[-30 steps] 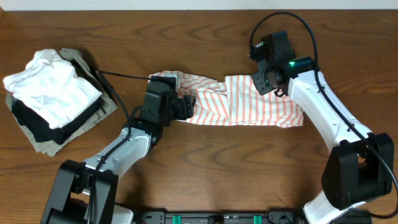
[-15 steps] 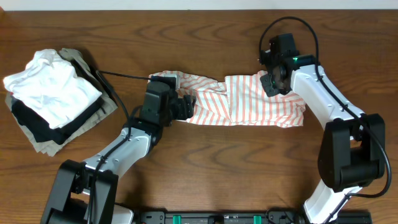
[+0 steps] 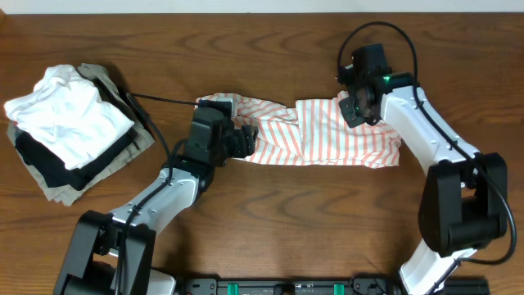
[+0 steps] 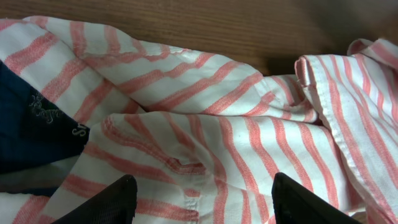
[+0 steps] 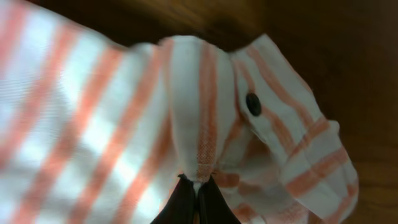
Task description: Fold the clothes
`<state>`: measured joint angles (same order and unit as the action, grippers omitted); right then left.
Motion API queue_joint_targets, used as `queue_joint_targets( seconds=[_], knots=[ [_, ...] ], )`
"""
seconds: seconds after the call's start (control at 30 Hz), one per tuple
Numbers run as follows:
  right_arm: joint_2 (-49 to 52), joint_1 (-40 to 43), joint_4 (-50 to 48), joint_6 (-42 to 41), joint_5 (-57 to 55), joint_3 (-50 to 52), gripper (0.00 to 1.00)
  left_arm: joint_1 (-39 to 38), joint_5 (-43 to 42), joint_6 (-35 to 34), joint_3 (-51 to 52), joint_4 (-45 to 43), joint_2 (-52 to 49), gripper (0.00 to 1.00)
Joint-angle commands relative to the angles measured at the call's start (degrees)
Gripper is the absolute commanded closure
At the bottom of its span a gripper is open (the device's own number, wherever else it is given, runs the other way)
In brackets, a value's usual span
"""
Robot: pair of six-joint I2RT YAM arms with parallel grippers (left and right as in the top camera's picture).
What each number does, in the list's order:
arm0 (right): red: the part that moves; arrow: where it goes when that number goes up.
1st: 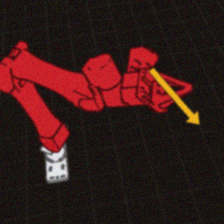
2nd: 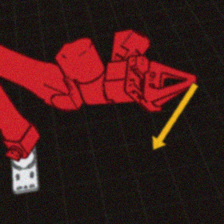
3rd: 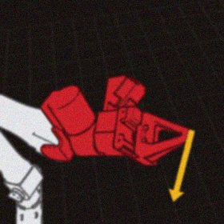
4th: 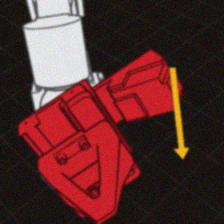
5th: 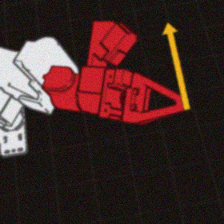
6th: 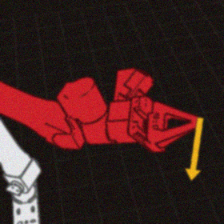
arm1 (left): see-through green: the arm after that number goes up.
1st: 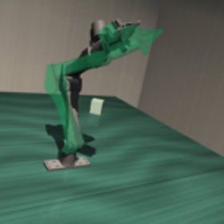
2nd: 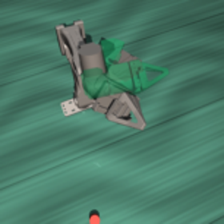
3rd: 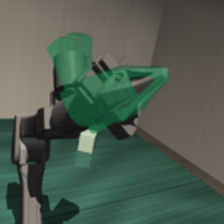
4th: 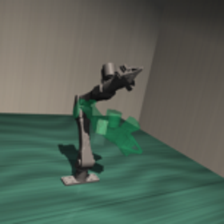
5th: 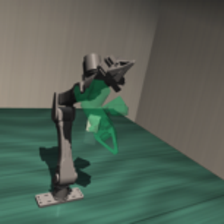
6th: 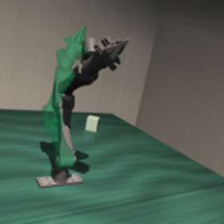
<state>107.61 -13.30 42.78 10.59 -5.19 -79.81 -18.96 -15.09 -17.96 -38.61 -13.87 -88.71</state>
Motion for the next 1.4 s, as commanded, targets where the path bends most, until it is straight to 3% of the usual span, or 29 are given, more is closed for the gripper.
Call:
queue_joint_targets(
  seconds=[0.0, 0.37, 0.4, 0.47, 0.53, 0.83, 0.9, 1.1, 1.37],
  knots=[
    [-5.2, -3.1, 0.3, 0.4, 3.5, -0.1, 0.99, 0.3, -0.3, 0.8, -0.7, 0.1, 0.4, 0.3],
    [-2.6, -7.1, 15.6, 9.8, 8.1, 0.2, 0.94, 0.3, -0.3, 0.8, -0.7, 0.1, 0.4, 0.3],
    [-2.4, -7.1, 15.8, 9.9, 8.1, 0.2, 0.86, 0.3, -0.3, 0.8, -0.7, 0.1, 0.4, 0.3],
    [-1.9, -6.9, 15.7, 9.9, 8.1, 0.3, 0.59, 0.3, -0.3, 0.8, -0.7, 0.1, 0.4, 0.3],
    [-1.7, -6.6, 15.3, 9.8, 7.7, 0.3, 0.5, 0.3, -0.3, 0.8, -0.7, 0.1, 0.4, 0.3],
    [-2.8, -5.3, 13.3, 7.6, 6.5, 0.1, 0.52, 2.1, -0.3, 4.2, -1.0, -0.7, 4.2, 0.29],
    [-4.3, -5.3, 12.2, 7.1, 6.5, -0.2, 0.52, 3.9, 1.4, 4.7, -1.4, -0.3, 6.2, 0.23],
    [-9.6, -4.0, 7.8, 4.2, 6.5, -0.4, 0.5, 12.2, 2.0, 4.6, -3.1, 4.5, 6.7, 0.2],
    [-6.1, -1.8, 7.9, 0.5, 6.6, -0.3, 0.53, 20.0, -6.7, 4.6, -3.2, 4.3, 0.0, 0.19]
  ],
)
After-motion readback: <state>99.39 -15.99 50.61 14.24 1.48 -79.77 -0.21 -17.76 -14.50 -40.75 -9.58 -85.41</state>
